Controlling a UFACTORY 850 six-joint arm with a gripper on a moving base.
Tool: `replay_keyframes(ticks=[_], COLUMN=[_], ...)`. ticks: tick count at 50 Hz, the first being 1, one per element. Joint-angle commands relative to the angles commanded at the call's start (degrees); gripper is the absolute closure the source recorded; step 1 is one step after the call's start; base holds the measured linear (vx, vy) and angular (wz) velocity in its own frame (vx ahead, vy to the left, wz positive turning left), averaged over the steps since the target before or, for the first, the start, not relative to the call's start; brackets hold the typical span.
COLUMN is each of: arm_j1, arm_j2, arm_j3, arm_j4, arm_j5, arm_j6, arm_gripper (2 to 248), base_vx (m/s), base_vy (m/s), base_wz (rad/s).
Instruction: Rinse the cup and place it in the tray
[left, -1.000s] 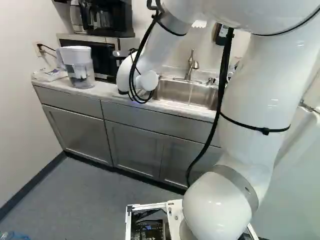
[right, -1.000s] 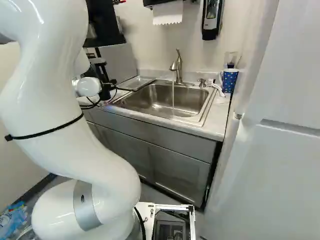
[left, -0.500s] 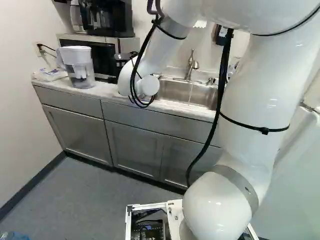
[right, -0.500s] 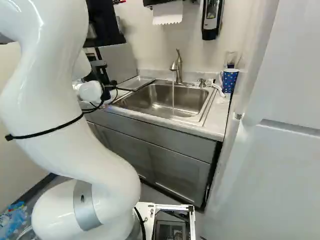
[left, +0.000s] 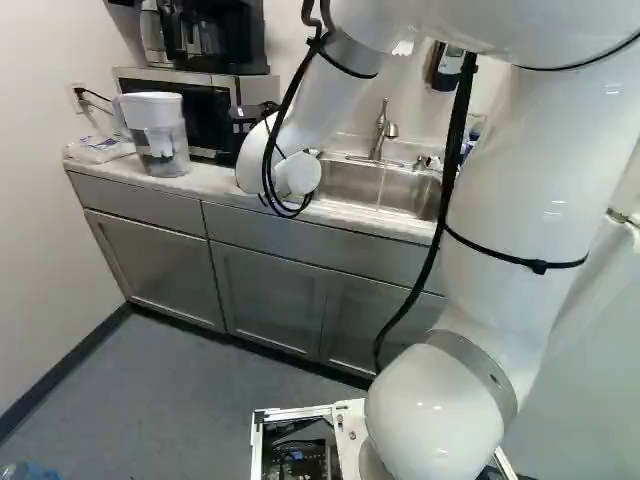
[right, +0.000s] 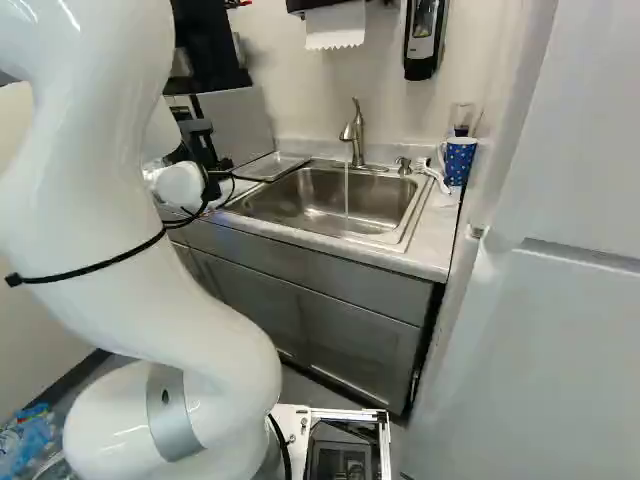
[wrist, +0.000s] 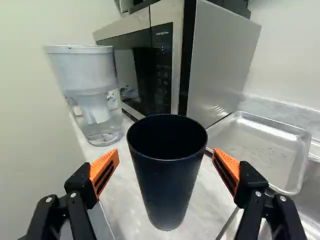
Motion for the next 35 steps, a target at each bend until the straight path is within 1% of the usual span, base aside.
replay_keyframes(ticks=[12, 35], arm_j1=[0.1, 0.1], arm_j2=[0.3, 0.3], arm_j3=[0.3, 0.3], arm_j4=[0.0, 0.0], arm_j5=[-0.1, -2.1], arm_j6=[0.0, 0.0], arm_gripper=[3, 3], base_vx=[0.000, 0.000], base_vy=[0.000, 0.000], base_wz=[0.000, 0.000])
